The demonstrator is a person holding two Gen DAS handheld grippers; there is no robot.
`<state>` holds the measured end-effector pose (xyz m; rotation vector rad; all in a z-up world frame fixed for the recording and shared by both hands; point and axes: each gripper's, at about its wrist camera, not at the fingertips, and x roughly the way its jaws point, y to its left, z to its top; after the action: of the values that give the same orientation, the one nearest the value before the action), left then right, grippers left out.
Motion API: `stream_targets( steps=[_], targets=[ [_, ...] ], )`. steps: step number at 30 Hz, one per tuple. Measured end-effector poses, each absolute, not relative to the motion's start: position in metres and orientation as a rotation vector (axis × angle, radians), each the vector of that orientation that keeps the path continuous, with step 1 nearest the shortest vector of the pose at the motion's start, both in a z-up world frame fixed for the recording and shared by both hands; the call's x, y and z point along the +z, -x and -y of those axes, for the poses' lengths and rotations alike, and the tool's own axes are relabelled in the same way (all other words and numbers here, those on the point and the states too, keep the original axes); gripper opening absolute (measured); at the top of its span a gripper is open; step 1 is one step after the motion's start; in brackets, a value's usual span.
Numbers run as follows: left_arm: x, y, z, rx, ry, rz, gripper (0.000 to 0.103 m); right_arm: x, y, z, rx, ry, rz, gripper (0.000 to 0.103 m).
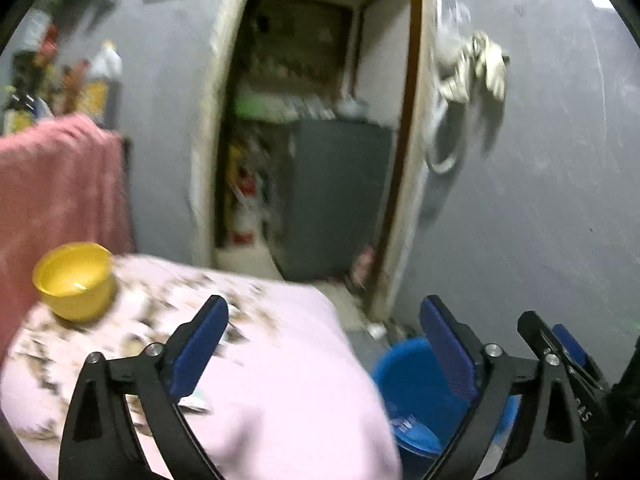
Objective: Collect trash
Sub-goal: 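Move both tools back over the table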
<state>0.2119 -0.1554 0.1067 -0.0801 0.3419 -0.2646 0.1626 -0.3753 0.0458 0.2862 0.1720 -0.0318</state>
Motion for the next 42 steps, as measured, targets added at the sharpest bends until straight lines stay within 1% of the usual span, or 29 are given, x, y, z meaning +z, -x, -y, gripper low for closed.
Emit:
stream_targets(
  steps=[2, 5, 8, 11, 18, 28, 35, 42],
  targets=[
    [0.111, -0.201, 0.141, -0.230, 0.065, -0.299, 0.101, 0.051, -0.157, 0.356, 0.018, -0.250, -0.125, 0.103],
    [0.117, -0.179, 0.118, -0.137, 0.042, -0.220, 0.101, 0.056, -0.149, 0.332, 0.068, -0.204, -0.066, 0.103],
    [0.117, -0.161, 0.100, -0.085, 0.044, -0.178, 0.101, 0.059, -0.138, 0.310, 0.108, -0.162, -0.002, 0.103],
    [0.113, -0.149, 0.078, -0.048, 0.060, -0.155, 0.101, 0.062, -0.129, 0.293, 0.140, -0.142, 0.051, 0.103],
    [0.102, -0.121, 0.037, 0.022, 0.068, -0.146, 0.101, 0.064, -0.120, 0.263, 0.240, -0.102, 0.094, 0.103],
    [0.082, -0.103, 0.000, 0.116, 0.028, -0.144, 0.101, 0.056, -0.115, 0.228, 0.334, -0.028, 0.080, 0.103],
    [0.065, -0.106, -0.020, 0.126, 0.053, -0.208, 0.101, 0.043, -0.126, 0.200, 0.396, 0.056, -0.020, 0.103],
    [0.062, -0.113, -0.037, 0.135, 0.129, -0.271, 0.101, 0.026, -0.134, 0.171, 0.431, 0.175, -0.114, 0.103]
  ],
)
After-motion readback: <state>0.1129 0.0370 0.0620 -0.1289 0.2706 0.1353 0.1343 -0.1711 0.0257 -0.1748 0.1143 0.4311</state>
